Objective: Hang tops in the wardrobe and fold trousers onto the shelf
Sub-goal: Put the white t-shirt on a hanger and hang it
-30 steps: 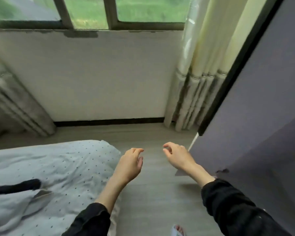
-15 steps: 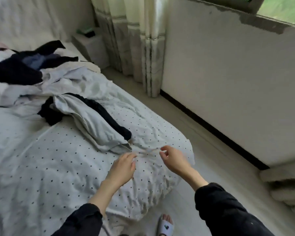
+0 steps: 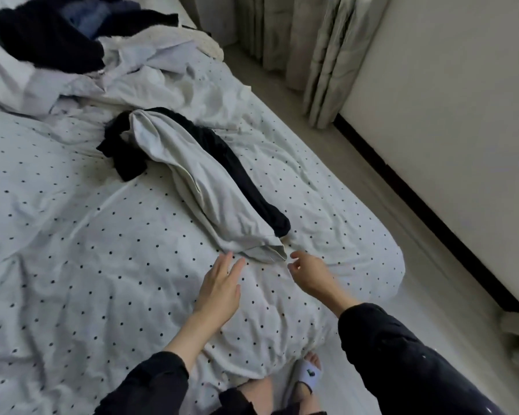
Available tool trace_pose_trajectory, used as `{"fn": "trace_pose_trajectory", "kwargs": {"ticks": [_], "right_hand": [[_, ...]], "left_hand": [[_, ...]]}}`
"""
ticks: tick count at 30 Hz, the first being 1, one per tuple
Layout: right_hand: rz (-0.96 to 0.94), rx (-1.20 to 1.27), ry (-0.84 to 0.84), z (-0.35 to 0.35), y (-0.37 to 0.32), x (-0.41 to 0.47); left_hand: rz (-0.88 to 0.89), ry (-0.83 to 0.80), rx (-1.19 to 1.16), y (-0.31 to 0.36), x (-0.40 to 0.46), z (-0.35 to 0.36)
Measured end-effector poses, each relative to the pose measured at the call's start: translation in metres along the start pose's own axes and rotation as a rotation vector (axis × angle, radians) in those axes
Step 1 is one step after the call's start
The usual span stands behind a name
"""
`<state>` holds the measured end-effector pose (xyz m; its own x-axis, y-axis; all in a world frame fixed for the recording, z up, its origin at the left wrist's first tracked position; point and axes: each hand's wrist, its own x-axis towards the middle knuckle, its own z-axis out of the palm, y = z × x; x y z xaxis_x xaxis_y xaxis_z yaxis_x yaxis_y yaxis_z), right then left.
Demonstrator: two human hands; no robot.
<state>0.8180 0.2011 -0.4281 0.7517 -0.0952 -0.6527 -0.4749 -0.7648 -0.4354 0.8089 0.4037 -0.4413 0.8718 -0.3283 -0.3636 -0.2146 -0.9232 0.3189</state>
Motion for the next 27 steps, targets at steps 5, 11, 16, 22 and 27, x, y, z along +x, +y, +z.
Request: {"fn": "trace_pose_trajectory", "kwargs": {"ticks": [5,11,16,22,27], "right_hand": [[0.123,0.097,0.009,0.024,-0.012,0.049],[0.293,0.318,0.033,0.057,-0.009,0.076],[0.253,0.314,0.109,0.050,-0.013,0.068],[0.170,0.349,0.214,0.030,-0.006,0.019],[-0.029,0.301,0.285,0.004,-0.013,-0.030]], "left_hand": [[0.154,0.092,0.130,-0.027,0.049,0.012],[0.240,0.122,0.193,-0.043,0.076,0.021],[0.278,0.125,0.198,-0.049,0.076,0.024],[0.337,0.181,0.232,-0.031,0.073,0.017],[0.320,0.395,0.109,-0.001,0.070,-0.011]]}}
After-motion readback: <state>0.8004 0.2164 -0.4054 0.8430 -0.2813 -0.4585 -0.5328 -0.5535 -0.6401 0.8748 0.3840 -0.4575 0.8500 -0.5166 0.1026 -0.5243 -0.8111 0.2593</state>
